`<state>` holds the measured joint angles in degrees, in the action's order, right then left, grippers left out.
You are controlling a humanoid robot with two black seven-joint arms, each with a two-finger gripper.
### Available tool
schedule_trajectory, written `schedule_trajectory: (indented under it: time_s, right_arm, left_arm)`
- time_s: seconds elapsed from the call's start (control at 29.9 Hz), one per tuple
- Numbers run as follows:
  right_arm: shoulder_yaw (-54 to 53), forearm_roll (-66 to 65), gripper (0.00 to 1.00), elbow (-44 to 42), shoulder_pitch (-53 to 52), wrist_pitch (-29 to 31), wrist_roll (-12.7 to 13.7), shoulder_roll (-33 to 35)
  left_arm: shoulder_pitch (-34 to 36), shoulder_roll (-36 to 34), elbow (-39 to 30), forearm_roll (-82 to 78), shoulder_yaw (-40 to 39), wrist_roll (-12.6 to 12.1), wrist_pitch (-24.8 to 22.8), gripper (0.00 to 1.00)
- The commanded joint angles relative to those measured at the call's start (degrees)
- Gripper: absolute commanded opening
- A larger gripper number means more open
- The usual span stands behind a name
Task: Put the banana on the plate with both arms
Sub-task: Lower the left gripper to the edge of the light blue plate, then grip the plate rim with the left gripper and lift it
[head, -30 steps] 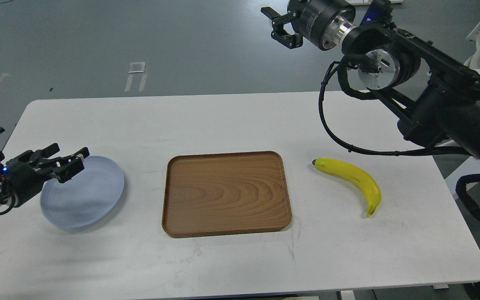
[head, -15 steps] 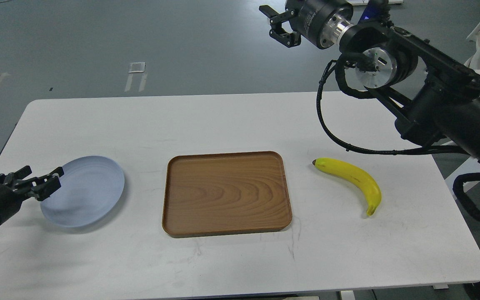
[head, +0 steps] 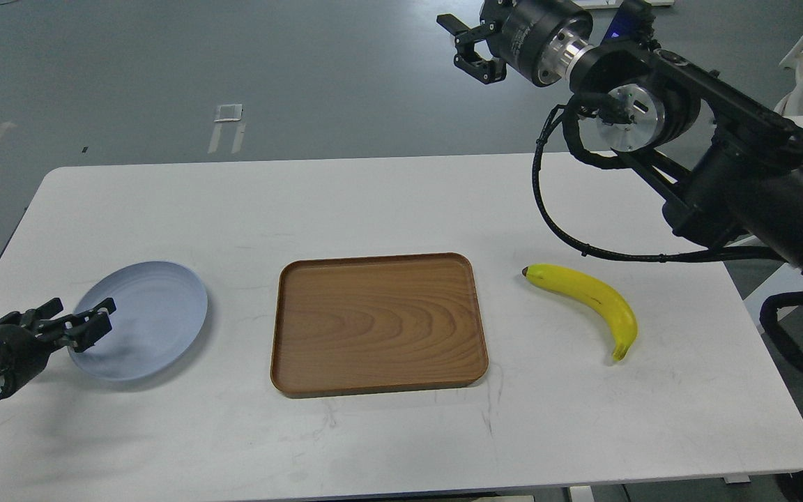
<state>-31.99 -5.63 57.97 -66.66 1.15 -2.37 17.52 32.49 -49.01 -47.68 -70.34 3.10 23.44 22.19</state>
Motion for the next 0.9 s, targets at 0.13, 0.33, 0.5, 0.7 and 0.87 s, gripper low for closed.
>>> schedule_trajectory:
  time_s: [0.13,0.33,0.5,0.7,0.87]
  right_arm:
    - [0.4,0.0,1.0,0.1,0.2,0.0,-0.1,0.3]
    - [0.4,0.0,1.0,0.1,0.7,0.1,-0.1,0.3]
    - [0.4,0.0,1.0,0.1,1.0,0.1,-0.1,0.3]
    - [0.4,-0.1,1.0,0.1,1.1,0.1,-0.2,0.3]
    - [0.4,0.0,1.0,0.1,1.4,0.1,-0.2,0.3]
  left_arm:
    - [-0.9,1.1,2.8,-0.1,0.2,0.2,0.0,0.71]
    - [-1.4,1.1,2.8,-0.1,0.3,0.5,0.0,0.46]
    - [-1.7,1.0,2.8,-0.1,0.3,0.5,-0.1,0.16]
    - [-1.8,1.0,2.9,-0.1,0.3,0.6,0.1,0.0]
    - [-1.3,1.0,2.9,-0.1,0.2,2.6,0.6,0.0]
